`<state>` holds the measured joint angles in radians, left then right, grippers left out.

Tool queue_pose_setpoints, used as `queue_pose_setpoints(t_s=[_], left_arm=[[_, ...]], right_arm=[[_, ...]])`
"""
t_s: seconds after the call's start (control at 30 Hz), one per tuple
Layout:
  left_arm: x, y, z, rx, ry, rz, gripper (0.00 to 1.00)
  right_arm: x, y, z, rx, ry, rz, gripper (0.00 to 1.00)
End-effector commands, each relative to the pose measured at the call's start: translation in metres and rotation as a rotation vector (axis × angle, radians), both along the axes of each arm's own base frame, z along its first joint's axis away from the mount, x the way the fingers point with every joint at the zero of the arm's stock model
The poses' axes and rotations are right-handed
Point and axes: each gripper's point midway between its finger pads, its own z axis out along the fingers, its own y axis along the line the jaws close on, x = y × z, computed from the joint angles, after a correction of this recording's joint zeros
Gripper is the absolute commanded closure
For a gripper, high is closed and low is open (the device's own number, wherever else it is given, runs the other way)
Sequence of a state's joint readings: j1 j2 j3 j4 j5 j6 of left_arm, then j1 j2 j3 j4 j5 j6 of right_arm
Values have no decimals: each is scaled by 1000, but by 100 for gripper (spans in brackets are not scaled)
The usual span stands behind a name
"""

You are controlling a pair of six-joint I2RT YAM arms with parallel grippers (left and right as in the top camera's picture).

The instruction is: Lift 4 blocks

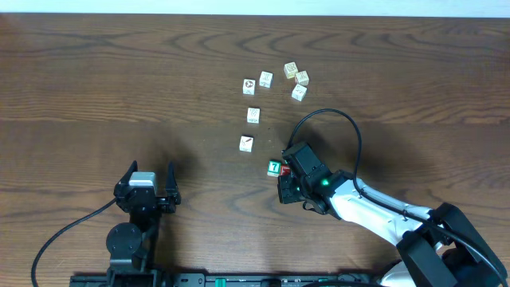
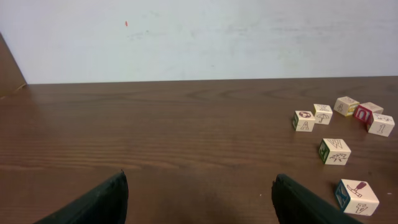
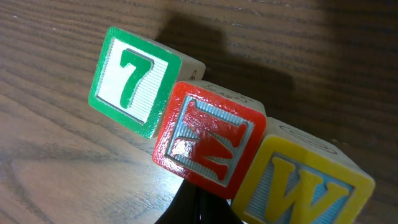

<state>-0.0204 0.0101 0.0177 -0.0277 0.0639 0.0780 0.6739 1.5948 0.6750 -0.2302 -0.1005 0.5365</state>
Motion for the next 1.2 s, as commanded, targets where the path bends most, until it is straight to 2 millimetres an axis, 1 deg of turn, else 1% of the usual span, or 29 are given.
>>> queue_pose_setpoints(t_s=[0.0, 0.5, 0.67, 0.9, 1.1, 1.17], left_arm=[[-1, 1, -15, -5, 49, 4, 26], [-1, 1, -15, -5, 49, 4, 26], [-1, 1, -15, -4, 49, 4, 25], [-1, 1, -15, -4, 49, 4, 26], [-1, 1, -15, -4, 49, 4, 26], [-1, 1, -15, -4, 49, 4, 26]], right_arm=[[-5, -23, -21, -103, 23, -23, 99], [1, -19, -18, -86, -1, -18, 99], [-10, -14, -20, -60, 47, 11, 99], [-30, -29, -27, -123, 132, 11, 99], [-32, -33, -28, -138, 145, 2, 99], [-35, -31, -28, -127, 160, 2, 99]])
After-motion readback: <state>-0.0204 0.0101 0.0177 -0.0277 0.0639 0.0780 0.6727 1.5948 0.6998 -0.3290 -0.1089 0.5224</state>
